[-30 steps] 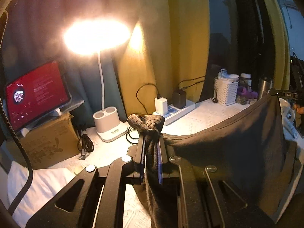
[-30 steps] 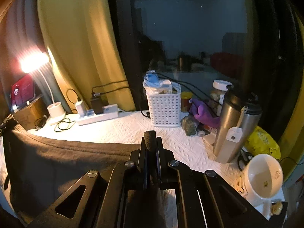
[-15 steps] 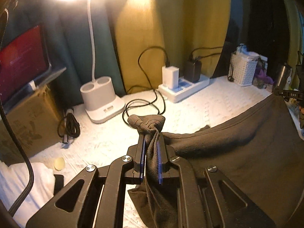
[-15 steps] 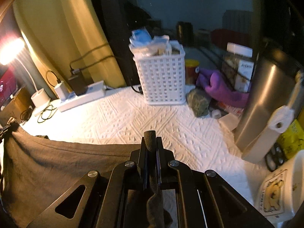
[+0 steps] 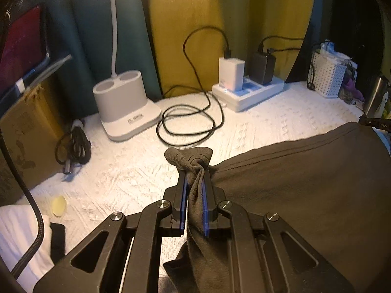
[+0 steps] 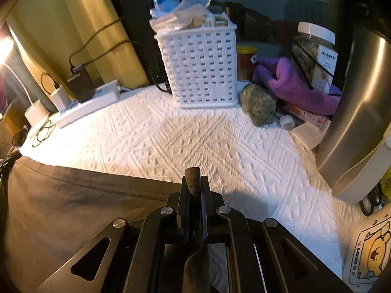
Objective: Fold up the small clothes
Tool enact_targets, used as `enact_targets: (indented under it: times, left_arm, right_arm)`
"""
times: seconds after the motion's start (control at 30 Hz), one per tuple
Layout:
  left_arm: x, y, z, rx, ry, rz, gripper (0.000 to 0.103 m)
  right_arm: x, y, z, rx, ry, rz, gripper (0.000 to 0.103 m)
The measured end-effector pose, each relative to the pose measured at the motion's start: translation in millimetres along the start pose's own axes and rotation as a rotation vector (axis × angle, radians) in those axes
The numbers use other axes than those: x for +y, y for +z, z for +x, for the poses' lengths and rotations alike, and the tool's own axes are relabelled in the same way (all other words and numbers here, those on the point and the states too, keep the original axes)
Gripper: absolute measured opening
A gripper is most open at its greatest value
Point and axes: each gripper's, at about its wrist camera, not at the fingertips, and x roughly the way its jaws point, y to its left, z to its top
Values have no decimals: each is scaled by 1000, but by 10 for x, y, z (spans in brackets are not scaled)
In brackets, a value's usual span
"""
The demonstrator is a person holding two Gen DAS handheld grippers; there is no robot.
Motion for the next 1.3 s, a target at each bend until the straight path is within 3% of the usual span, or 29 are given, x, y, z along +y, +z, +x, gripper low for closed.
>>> enact_targets:
  times: [0.23, 0.33, 0.37, 0.4, 0.47, 0.53, 0.87, 1.3]
  left_arm:
    - [37, -76, 109, 30, 4, -21, 11]
    - [58, -70, 74, 26, 4, -36, 14]
    - [75, -65, 45, 24, 11, -43, 18]
    - [89, -63, 11, 17, 13, -49, 20]
    - [125, -64, -70, 1, 17, -66, 40]
    - [162, -73, -143, -13, 11, -86, 47]
    - [182, -251, -556, -66, 21, -121, 49]
    - [40, -690, -982, -87, -57, -182, 55]
  right_arm:
    - [48, -11, 41, 21, -32, -36, 7]
    - [81, -8, 32, 27, -72, -58, 12]
    - [85, -12, 28, 32, -95, -67, 21]
    - [81, -16, 17, 29, -118, -72, 41]
    - [60, -31, -38, 14, -130, -66, 73]
    - [59, -53, -111, 9, -130, -69, 74]
    - [118, -170, -539, -44, -155, -86, 74]
    - [250, -489, -930, -66, -162, -98, 74]
